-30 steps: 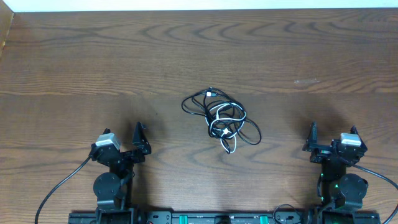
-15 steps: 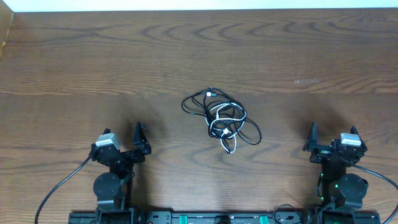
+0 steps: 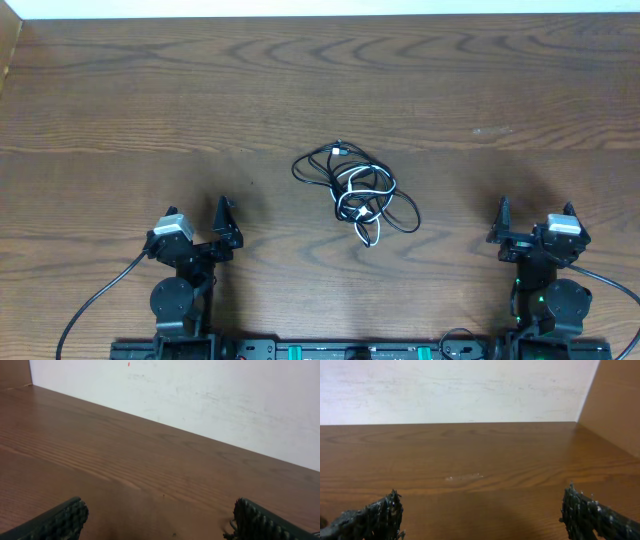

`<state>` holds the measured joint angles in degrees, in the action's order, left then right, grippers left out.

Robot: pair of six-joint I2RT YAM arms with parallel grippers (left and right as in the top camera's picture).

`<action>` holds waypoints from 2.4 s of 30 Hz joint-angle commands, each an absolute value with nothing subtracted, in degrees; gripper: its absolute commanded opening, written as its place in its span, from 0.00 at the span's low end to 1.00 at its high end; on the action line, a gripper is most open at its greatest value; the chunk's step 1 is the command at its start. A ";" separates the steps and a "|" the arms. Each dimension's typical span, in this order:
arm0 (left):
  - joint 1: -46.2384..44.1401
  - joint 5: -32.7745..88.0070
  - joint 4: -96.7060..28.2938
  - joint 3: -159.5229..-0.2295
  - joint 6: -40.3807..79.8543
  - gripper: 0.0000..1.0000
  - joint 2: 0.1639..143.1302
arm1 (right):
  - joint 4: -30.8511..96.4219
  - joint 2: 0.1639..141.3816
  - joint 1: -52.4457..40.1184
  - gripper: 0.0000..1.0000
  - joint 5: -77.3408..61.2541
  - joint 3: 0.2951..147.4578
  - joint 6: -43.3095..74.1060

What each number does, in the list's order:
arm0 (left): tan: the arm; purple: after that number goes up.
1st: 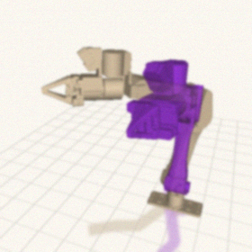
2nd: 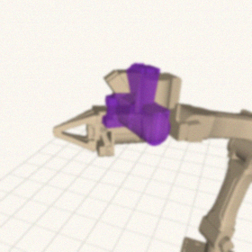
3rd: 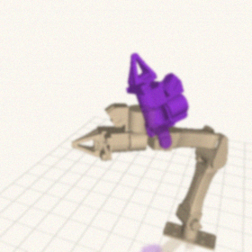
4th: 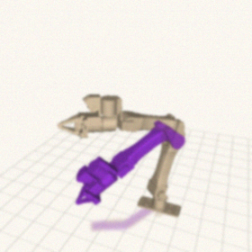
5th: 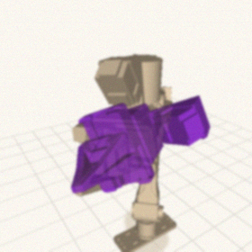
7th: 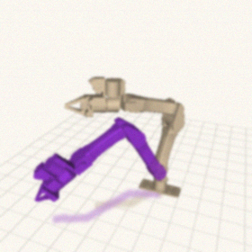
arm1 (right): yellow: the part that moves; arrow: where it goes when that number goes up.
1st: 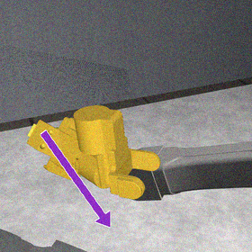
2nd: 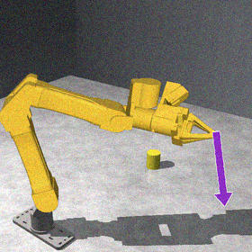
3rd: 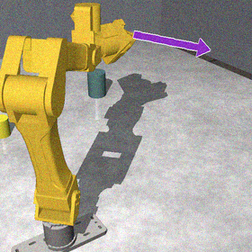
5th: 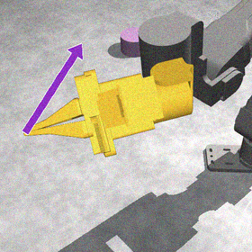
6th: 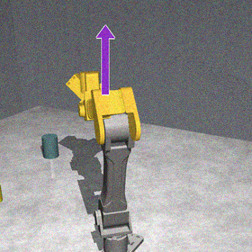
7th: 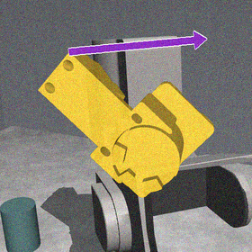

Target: Untangle cables

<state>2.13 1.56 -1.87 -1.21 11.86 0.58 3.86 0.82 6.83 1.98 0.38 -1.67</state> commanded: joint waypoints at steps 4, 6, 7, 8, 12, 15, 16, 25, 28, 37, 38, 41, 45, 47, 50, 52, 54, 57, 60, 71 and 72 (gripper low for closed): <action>1.85 1.19 -4.08 -0.23 12.14 0.94 0.34 | 4.08 0.43 5.91 0.99 2.66 0.32 -0.89; 1.85 1.19 -4.08 -0.23 12.14 0.94 0.34 | 4.08 0.43 5.91 0.99 2.66 0.32 -0.89; 1.85 1.19 -4.08 -0.23 12.14 0.94 0.34 | 4.08 0.43 5.91 0.99 2.66 0.32 -0.89; 1.85 1.19 -4.08 -0.23 12.14 0.94 0.34 | 4.08 0.43 5.91 0.99 2.66 0.32 -0.89; 1.85 1.15 -4.05 -0.23 12.14 0.94 0.34 | 4.08 0.43 5.91 0.99 2.66 0.32 -0.89; 1.85 0.78 -4.08 -0.23 12.12 0.94 0.34 | 4.08 0.43 5.91 0.99 2.66 0.32 -0.89; 1.85 0.78 -4.08 -0.23 12.12 0.94 0.34 | 4.05 0.43 5.91 0.99 2.66 0.32 -0.89; 1.85 0.78 -4.08 -0.23 12.14 0.94 0.34 | 4.08 0.43 5.91 0.99 2.66 0.32 -0.89; 1.85 0.78 -4.05 -0.23 12.14 0.94 0.34 | 4.08 0.43 5.91 0.99 2.66 0.32 -0.89; 1.85 0.80 -4.08 -0.32 12.12 0.94 0.34 | 4.08 0.43 5.91 0.99 2.66 0.32 -0.89; 1.85 0.82 -4.25 -0.51 12.12 0.94 0.34 | 4.08 0.43 5.91 0.99 2.63 0.32 -0.89; 1.85 0.82 -5.17 -1.69 12.08 0.94 0.34 | 4.08 0.43 5.91 0.99 2.66 0.32 -0.89; 1.85 0.82 -8.86 -4.38 11.53 0.94 0.58 | 4.08 0.43 5.91 0.99 2.63 0.32 -0.89; 1.85 0.80 -11.57 -6.31 10.79 0.94 1.26 | 4.08 0.43 5.91 0.99 2.63 0.32 -0.89; 1.85 0.80 -14.68 -9.80 9.91 0.94 3.33 | 4.08 0.43 5.91 0.99 2.63 0.32 -0.89; 1.85 0.80 -15.70 -12.03 9.91 0.94 5.06 | 4.08 0.43 5.91 0.99 2.66 0.32 -0.89; 1.85 0.82 -16.86 -14.72 9.91 0.94 7.20 | 4.08 0.43 5.91 0.99 2.63 0.32 -0.89; 1.85 0.82 -20.03 -19.40 9.91 0.94 10.98 | 4.05 0.43 5.91 0.99 2.66 0.32 -0.89; 1.85 0.82 -23.18 -24.08 9.89 0.94 15.35 | 4.08 0.43 5.91 0.99 2.63 0.32 -0.89; 1.83 4.73 -31.42 -40.45 9.91 0.94 33.63 | 4.08 0.43 5.91 0.99 2.66 0.32 -0.89; 1.83 4.95 -31.99 -41.41 9.91 0.94 34.63 | 4.08 0.43 5.91 0.99 2.66 0.32 -0.89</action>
